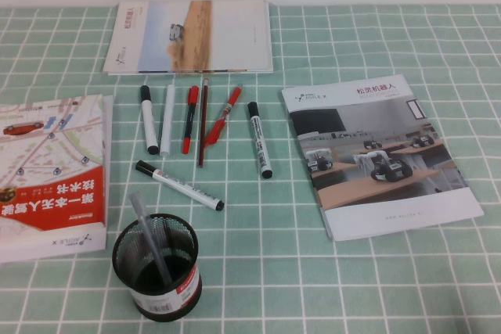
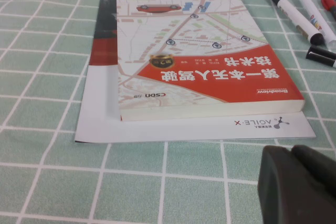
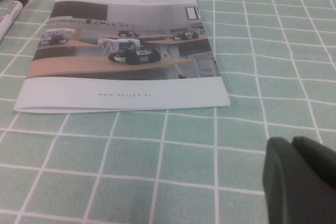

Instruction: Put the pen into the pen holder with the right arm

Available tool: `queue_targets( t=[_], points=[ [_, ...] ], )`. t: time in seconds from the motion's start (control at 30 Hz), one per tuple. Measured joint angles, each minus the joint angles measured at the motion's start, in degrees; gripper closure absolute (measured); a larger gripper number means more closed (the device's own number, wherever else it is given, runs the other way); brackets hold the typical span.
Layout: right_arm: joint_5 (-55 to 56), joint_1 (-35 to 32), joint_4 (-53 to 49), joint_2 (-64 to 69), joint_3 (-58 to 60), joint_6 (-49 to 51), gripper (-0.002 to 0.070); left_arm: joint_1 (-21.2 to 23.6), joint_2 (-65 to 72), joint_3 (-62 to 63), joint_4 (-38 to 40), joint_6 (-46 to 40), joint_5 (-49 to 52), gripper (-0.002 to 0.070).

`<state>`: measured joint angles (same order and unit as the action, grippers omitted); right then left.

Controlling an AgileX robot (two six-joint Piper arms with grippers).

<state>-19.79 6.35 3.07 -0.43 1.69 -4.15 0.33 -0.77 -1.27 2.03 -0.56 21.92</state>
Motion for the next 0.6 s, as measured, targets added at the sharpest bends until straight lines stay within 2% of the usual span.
queue_targets(
  t=[0.33, 0.6],
  points=[
    [0.0, 0.0, 0.8, 0.0, 0.0, 0.0, 0.0695, 0.0, 0.0, 0.0, 0.0, 0.0, 0.0, 0.0679],
    [4.3, 0.0, 15.0, 0.0, 0.0, 0.0, 0.0695, 0.0, 0.0, 0.0, 0.0, 0.0, 0.0, 0.0679]
  ],
)
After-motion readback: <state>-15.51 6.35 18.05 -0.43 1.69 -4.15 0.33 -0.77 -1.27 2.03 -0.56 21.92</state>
